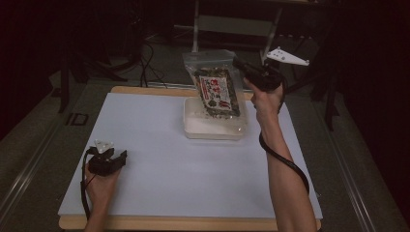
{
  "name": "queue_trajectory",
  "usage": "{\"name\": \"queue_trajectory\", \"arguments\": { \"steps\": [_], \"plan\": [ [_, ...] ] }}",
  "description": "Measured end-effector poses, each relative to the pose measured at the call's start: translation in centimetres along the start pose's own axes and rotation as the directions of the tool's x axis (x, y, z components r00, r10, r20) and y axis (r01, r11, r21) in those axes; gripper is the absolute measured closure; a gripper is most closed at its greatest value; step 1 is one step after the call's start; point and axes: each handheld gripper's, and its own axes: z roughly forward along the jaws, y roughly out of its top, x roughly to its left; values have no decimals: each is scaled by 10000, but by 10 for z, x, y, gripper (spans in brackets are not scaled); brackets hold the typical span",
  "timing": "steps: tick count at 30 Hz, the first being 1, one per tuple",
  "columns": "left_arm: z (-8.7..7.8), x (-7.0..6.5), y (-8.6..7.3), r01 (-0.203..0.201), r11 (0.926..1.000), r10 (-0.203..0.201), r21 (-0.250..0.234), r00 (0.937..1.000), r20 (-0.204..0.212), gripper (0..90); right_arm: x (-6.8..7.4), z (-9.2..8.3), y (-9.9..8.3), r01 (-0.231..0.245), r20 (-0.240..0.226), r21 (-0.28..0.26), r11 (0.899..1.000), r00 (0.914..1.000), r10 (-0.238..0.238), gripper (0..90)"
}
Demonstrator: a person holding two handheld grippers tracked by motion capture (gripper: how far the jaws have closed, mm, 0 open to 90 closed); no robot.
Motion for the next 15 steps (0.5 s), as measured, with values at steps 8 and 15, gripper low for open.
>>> {"name": "queue_trajectory", "arguments": {
  "steps": [8,15],
  "plan": [
    [-1,0,-1,-17,10000,17,23,10000,-6,493,1,15,-7,-199,-155,-25,9998,9997,199,899],
    [-2,0,-2,23,10000,-23,-11,10000,-17,493,-2,29,-13,-501,-241,-112,9987,9985,498,899]
  ]
}}
